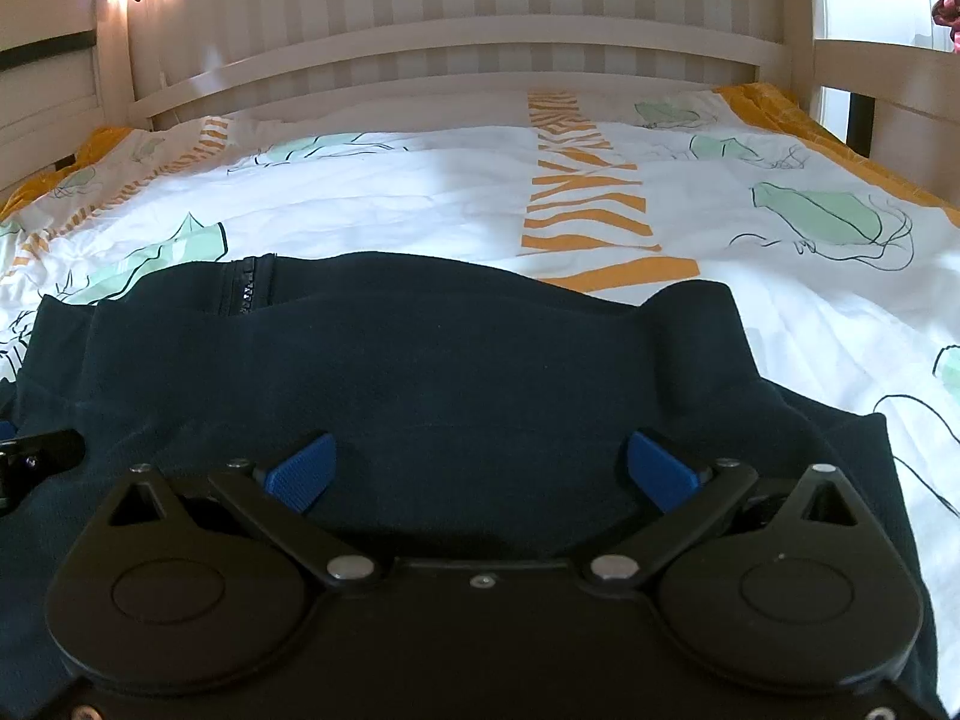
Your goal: Fold large clothes
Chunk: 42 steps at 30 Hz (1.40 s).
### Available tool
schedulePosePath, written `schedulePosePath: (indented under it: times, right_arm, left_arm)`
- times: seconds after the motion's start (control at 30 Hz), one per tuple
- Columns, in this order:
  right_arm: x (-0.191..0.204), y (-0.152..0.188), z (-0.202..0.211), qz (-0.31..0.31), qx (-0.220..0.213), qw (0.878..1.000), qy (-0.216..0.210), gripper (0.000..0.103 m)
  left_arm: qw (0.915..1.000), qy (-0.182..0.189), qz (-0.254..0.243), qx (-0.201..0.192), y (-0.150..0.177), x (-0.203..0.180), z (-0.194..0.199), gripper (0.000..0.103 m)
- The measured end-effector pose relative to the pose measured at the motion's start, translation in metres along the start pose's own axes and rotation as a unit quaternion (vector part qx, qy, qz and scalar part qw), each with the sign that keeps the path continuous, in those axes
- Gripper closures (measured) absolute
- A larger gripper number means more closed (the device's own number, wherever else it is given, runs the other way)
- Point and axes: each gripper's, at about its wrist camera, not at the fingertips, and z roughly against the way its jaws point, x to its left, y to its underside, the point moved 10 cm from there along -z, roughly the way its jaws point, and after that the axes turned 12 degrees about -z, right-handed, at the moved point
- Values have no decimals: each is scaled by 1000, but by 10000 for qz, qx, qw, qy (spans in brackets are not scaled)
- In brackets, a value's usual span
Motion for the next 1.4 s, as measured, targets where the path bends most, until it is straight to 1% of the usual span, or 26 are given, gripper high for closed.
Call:
schedulePosePath:
  times: [0.5, 0.7, 0.8, 0.93, 1.1, 1.2, 1.33, 1.4]
  right_arm:
    - [-1, -1, 6, 42, -77, 10000, 38, 1]
    - [-2, 1, 16, 29, -12, 10000, 39, 1]
    - [-3, 7, 31, 40, -58, 10000, 14, 1]
    - [-6, 16, 52, 140, -111, 9998, -16, 1]
    - [-16, 28, 78, -256, -6, 9994, -219, 1]
    - [-20, 36, 98, -403, 23, 9987, -318, 1]
    - [-25, 49, 126, -806, 119, 9942, -708, 1]
    - [-30, 56, 140, -1010, 125, 9912, -848, 1]
  left_arm:
    - [10000, -12, -8, 3, -1, 1, 3, 0]
    - [9998, 182, 29, 101, 3, 4, 14, 0]
    - [9995, 284, 88, 124, 10, 8, 25, 0]
    - [9989, 424, 25, 206, 18, 10, 41, 0]
    - [9975, 652, 85, 248, 30, 14, 62, 0]
    - [9966, 786, 206, 164, 34, 16, 78, 0]
    - [9949, 960, 309, -3, 40, 20, 100, 0]
    - [9940, 1035, 351, 9, 45, 23, 109, 0]
